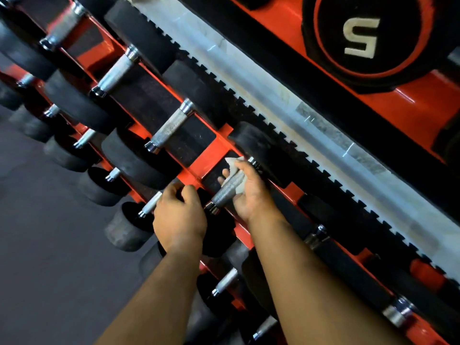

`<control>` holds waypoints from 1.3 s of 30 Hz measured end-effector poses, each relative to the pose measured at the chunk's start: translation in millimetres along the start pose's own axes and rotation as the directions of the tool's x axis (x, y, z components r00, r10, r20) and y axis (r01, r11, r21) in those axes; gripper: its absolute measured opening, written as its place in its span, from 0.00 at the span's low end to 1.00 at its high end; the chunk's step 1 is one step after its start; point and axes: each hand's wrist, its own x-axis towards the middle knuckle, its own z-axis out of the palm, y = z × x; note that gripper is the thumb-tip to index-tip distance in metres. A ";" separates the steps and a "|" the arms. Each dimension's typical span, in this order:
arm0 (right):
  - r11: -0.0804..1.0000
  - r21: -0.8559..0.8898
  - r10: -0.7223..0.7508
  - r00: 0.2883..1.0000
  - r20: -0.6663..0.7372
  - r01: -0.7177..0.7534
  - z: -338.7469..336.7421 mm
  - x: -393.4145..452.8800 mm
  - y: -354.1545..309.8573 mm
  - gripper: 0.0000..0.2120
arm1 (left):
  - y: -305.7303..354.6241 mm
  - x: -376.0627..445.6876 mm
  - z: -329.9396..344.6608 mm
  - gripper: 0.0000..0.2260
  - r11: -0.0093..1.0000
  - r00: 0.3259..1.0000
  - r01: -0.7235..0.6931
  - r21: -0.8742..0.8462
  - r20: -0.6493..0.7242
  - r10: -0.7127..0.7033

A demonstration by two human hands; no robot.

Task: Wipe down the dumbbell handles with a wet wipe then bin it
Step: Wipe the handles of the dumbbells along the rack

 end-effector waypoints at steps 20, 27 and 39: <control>0.980 -0.198 -0.055 0.967 -0.250 0.005 -9.3 -11.2 9.7 0.14 | 1.8 -1.0 -0.7 0.14 0.999 0.999 0.033 -0.024 -0.006 -0.033; 0.994 -0.095 0.064 0.998 0.029 -0.061 4.2 6.8 -7.8 0.04 | 3.8 -3.9 -2.4 0.12 0.999 0.999 0.033 -0.017 0.011 -0.033; 0.995 -0.097 0.016 0.999 -0.032 -0.019 -1.0 0.7 12.0 0.04 | 7.0 -5.7 -3.8 0.12 0.999 1.000 0.030 -0.019 0.001 -0.030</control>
